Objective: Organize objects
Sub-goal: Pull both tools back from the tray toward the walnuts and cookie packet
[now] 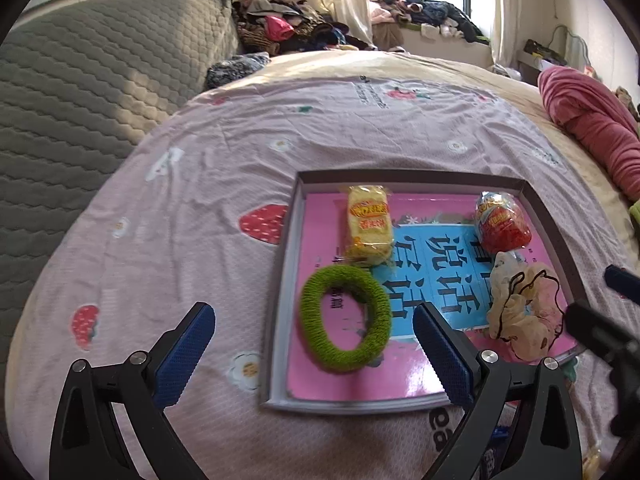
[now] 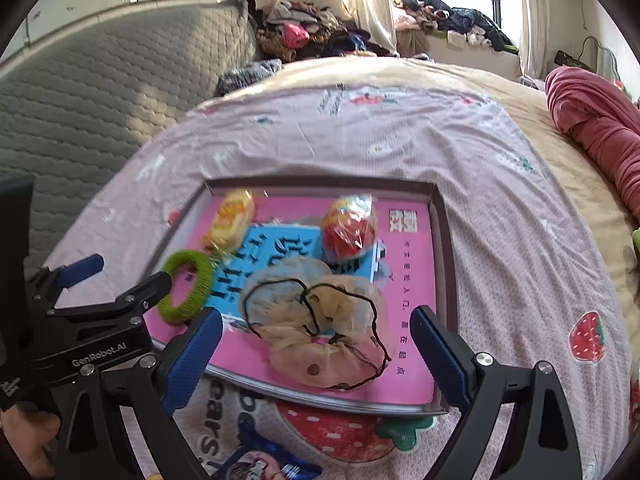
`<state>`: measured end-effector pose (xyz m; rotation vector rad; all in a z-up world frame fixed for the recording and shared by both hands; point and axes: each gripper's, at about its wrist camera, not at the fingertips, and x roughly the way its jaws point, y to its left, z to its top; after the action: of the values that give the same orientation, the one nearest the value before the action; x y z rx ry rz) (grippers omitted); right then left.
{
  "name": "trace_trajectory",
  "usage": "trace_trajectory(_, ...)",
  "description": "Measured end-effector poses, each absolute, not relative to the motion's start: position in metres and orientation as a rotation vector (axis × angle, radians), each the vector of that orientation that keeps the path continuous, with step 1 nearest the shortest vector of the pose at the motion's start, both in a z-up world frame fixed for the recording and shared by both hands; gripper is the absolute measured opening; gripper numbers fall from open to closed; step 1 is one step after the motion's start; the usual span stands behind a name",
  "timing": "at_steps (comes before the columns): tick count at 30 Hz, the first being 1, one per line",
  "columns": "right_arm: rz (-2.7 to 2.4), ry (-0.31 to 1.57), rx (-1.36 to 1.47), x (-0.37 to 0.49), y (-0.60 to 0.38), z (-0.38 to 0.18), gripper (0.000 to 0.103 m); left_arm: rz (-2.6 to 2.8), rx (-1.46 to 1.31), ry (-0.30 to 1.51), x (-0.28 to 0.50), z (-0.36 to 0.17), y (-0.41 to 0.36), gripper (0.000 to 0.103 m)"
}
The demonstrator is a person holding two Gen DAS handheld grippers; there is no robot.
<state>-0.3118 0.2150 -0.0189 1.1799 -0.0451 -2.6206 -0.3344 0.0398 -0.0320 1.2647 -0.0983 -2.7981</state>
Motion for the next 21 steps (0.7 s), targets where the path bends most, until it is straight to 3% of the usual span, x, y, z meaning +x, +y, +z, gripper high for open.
trace_trajectory(3,-2.659,-0.004,1.094,-0.292,0.212,0.007,0.096,-2.802,1.235,-0.114,-0.322,-0.017,0.037,0.103)
trace_trajectory(6,-2.665,-0.078,1.000,-0.269,0.218,0.034,0.103,-2.811,1.201,-0.107,-0.304,-0.002,0.033,0.103)
trace_trajectory(10,-2.687,-0.107,0.880,-0.233,0.224,0.065,0.103,-2.824,1.182,-0.111,-0.277,0.017,0.029,0.103)
trace_trajectory(21,-2.725,-0.078,0.876,-0.167,0.241,0.106,0.103,-2.854,1.126,-0.102,-0.205,0.064,0.022,0.103)
